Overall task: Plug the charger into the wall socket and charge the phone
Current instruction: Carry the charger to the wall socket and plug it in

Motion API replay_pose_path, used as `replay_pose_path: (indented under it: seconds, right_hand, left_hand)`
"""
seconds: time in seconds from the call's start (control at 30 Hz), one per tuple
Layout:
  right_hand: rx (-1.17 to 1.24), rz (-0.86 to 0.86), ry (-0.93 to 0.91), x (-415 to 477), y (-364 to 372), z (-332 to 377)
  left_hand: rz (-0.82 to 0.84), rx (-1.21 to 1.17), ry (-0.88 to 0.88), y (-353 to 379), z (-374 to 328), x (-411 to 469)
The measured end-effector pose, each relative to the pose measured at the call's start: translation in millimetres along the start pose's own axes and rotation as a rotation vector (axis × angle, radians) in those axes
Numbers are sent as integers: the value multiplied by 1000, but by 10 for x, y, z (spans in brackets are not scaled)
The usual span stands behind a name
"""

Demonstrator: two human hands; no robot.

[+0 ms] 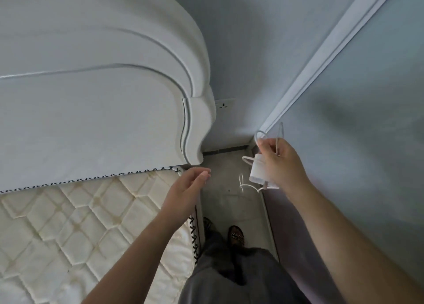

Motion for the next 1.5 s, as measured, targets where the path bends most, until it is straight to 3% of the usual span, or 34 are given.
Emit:
replay_pose_path:
  seconds: [0.37, 0.6, 0.73, 0.8, 0.87, 1.0, 1.07, 1.2, 1.37, 1.5]
  right_hand:
    - [177, -149, -86, 759, 294, -574]
    - [440, -48, 136, 992, 245, -1053]
    - [458, -7, 309, 1031, 33, -1390]
    - [327, -104, 253, 1058, -176, -1469]
    - [116, -139, 85, 1063, -278, -1357]
    - [-139, 16, -326, 1043, -70, -925]
    - [-216, 56, -437, 1039, 36, -790]
    - [-234, 40, -531, 994, 96, -698]
    - [-431, 362, -536, 940, 404, -848]
    - [-544, 433, -507, 1006, 459, -930]
  left_hand:
    - [152, -32, 44, 755, -32, 1039]
    - [-58, -64, -131, 984, 218, 1452]
    - [-160, 78, -120, 932, 264, 1517]
    - [-176, 121, -97, 900, 274, 1532]
    - [-194, 151, -90, 877, 279, 1553]
    - [-196, 55, -111, 854, 246, 1565]
    - [-211, -9, -103, 827, 217, 1553]
    - [-270, -2, -61, 747, 191, 1469]
    - [-215, 43, -73, 801, 210, 1386]
    - [-222, 122, -63, 813, 179, 1383]
Point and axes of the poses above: each hand's wrist, its own x-axis towards the middle knuckle, its own y-axis out of the palm, z = x × y, the point moved 7 cm from there along x, towards the middle knuckle, and after that the axes turned 15 degrees about x, right-handed, at the moved point
